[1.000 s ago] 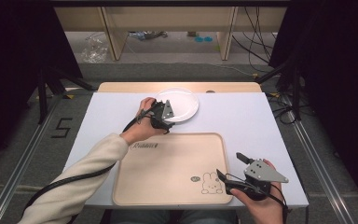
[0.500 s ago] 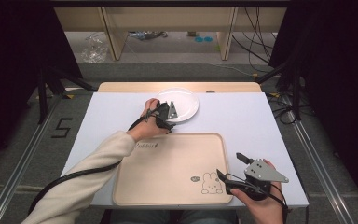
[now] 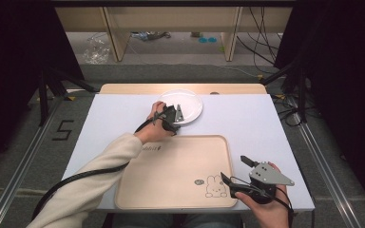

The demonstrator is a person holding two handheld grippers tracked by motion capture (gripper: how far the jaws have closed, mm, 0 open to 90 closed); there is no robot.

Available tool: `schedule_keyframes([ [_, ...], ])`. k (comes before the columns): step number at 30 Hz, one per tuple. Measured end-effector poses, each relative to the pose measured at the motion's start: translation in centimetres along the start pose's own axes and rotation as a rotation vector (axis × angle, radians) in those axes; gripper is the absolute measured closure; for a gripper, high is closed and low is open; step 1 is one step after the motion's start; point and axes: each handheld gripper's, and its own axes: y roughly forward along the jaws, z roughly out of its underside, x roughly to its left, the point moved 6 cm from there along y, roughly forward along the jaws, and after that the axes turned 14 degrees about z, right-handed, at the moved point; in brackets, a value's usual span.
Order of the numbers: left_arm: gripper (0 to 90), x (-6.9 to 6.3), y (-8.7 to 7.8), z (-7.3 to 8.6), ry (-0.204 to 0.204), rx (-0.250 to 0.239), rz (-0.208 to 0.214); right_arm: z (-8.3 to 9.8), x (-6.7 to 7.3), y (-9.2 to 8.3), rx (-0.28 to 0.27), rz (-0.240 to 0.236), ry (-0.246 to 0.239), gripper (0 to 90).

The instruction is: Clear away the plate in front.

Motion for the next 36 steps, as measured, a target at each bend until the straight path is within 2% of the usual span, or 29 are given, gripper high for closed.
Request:
schedule_keyframes([
  [3, 28.1, 0.1, 0.1, 0.0, 0.008, 0.004, -0.006, 0.0, 0.0, 0.0, 0.0, -0.003, 0.003, 15.7],
  [6, 35.4, 0.1, 0.2, 0.0, 0.016, 0.014, -0.004, 0.0, 0.1, 0.0, 0.005, -0.004, 0.003, 15.7],
  [9, 45.6, -0.3, 0.2, -0.1, 0.05, 0.035, 0.039, 0.1, 0.2, 0.0, 0.012, -0.006, 0.013, 15.7],
  [12, 53.4, -0.5, 0.2, -0.2, 0.038, 0.044, 0.059, 0.1, 0.2, 0.0, 0.012, -0.008, 0.011, 15.7],
  [16, 64.9, -0.8, 0.3, -0.3, 0.043, 0.057, 0.087, 0.1, 0.1, 0.1, 0.003, -0.003, 0.0, 15.8],
  [19, 71.0, -1.0, 0.3, -0.4, 0.027, 0.061, 0.099, 0.1, 0.1, 0.1, 0.002, -0.005, 0.001, 15.9],
  [21, 71.6, -1.0, 0.3, -0.4, 0.034, 0.069, 0.099, 0.1, 0.1, 0.1, 0.003, -0.006, 0.0, 15.9],
  [26, 74.4, -1.3, 0.3, -0.7, 0.042, 0.098, 0.071, 0.1, 0.2, 0.1, 0.004, -0.007, -0.003, 16.1],
  [30, 78.4, -1.7, 0.1, -1.1, 0.083, 0.137, 0.022, 0.1, 0.2, 0.0, 0.005, -0.012, 0.002, 16.2],
  [33, 80.5, -1.7, -0.2, -1.3, 0.081, 0.135, 0.004, 0.1, 0.2, 0.0, 0.006, -0.013, 0.002, 16.2],
  [36, 83.4, -1.2, -1.2, -1.8, 0.075, 0.104, -0.038, 0.2, 0.1, -0.1, 0.021, -0.017, -0.002, 16.3],
])
